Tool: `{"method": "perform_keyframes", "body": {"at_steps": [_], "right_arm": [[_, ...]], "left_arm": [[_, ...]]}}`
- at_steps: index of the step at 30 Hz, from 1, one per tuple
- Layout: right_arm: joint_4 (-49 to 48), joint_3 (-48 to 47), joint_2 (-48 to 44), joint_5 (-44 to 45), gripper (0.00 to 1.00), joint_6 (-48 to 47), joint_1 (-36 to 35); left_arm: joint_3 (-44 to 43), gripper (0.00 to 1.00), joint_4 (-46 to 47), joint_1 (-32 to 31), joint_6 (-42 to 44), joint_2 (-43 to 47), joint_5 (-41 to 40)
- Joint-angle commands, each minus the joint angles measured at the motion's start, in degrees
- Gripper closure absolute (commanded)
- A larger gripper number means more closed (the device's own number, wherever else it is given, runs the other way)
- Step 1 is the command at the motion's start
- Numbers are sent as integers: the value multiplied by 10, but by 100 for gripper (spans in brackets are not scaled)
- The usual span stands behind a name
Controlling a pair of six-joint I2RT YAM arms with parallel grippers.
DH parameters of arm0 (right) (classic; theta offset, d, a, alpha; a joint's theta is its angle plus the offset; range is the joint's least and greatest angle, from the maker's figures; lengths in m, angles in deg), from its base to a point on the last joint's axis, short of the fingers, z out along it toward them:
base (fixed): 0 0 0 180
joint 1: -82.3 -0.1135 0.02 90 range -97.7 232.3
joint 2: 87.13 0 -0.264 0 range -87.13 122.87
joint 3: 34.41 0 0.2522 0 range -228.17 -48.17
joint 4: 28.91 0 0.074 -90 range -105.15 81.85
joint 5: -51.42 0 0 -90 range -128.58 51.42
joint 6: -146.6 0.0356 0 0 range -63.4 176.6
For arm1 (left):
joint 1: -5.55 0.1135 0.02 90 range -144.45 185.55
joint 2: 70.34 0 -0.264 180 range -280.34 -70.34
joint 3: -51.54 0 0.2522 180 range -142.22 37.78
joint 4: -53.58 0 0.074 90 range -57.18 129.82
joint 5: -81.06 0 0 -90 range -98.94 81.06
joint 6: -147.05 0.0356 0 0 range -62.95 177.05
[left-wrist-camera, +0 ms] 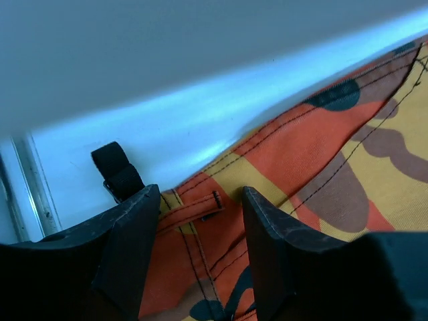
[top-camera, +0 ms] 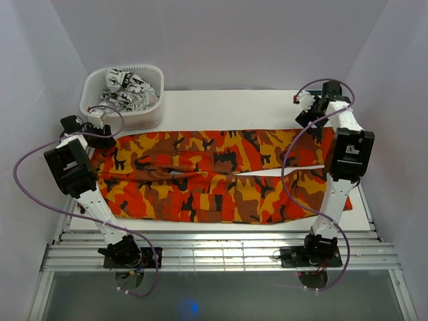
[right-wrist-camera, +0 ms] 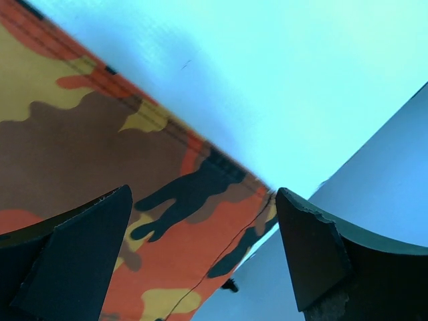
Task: Fold and stack the trousers
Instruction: Flatten the trousers out
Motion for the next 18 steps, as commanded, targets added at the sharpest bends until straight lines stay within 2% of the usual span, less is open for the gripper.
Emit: {"method": "perform_keyframes", "body": {"at_steps": [1, 4, 6, 9, 11, 16, 18], "right_arm": [[-49, -33, 25, -9, 6, -36, 2], [-30, -68, 61, 5, 6, -47, 2], [-7, -61, 46, 6, 8, -49, 9], [13, 21, -42, -36, 9, -58, 35], [87, 53, -104, -68, 12, -78, 45], [199, 115, -187, -96, 31, -122, 66], [219, 185, -210, -82, 39, -141, 67]], "left_arm": [[-11, 37, 28, 3, 5, 15, -4], [-19, 38, -1, 3, 18, -3, -25], [-6, 39, -2, 7, 23, 7, -25], [23, 38, -3, 8, 35, 24, -24], [28, 38, -6, 8, 42, 26, -25], [26, 38, -7, 8, 36, 26, -25], [26, 38, -7, 8, 35, 26, -24]]}}
